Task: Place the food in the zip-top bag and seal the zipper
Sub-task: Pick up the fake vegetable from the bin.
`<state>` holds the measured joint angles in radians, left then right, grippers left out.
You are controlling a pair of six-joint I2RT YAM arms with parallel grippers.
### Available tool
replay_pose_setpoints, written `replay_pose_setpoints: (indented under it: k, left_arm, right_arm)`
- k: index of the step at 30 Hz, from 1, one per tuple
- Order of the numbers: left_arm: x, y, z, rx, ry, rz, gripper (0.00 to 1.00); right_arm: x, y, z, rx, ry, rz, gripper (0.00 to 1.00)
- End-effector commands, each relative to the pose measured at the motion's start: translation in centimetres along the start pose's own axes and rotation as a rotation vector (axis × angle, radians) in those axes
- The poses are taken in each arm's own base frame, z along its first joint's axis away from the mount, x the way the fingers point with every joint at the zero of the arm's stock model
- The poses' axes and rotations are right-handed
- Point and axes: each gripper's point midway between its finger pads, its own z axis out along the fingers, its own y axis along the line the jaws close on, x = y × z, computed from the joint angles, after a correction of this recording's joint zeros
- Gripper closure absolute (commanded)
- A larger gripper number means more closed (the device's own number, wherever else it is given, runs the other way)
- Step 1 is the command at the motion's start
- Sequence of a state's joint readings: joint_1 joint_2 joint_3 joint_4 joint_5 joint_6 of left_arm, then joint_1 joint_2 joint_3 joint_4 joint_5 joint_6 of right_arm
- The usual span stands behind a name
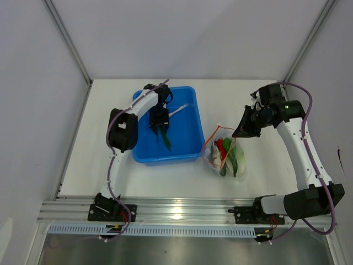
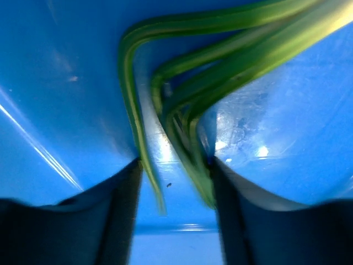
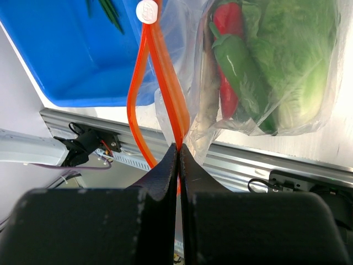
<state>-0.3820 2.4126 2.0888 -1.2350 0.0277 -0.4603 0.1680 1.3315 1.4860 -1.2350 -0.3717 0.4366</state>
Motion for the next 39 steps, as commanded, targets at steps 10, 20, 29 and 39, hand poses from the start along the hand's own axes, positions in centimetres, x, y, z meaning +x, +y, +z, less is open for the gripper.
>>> replay_pose_setpoints:
  k: [10,20,29,39]
  left_arm:
    - [0.0,-1.8,-0.2,0.088,-0.003,-0.014,0.95]
    - [-0.2,-3.2,-6.3,0.191,-0.102,-0.073,0.99]
    - [0.2,-4.6,-19.1,0.4,-0.331,-0.116,0.99]
    - [7.1,-7.3,-27.3,0.712,-0.283,-0.078,0.99]
  right_arm:
    - [-0.8,0.5,-0.3,-0.018,-0.032,-0.008,1.0]
    - [-1.3,0.9,-0.2,-0.035,-0.051,-0.017,1.0]
    - [-1.9,1.2,-0.1,-0.052,-0.068,-0.028,1.0]
    - [-2.2,1.2,0.0,-0.067,-0.12,-0.034,1.0]
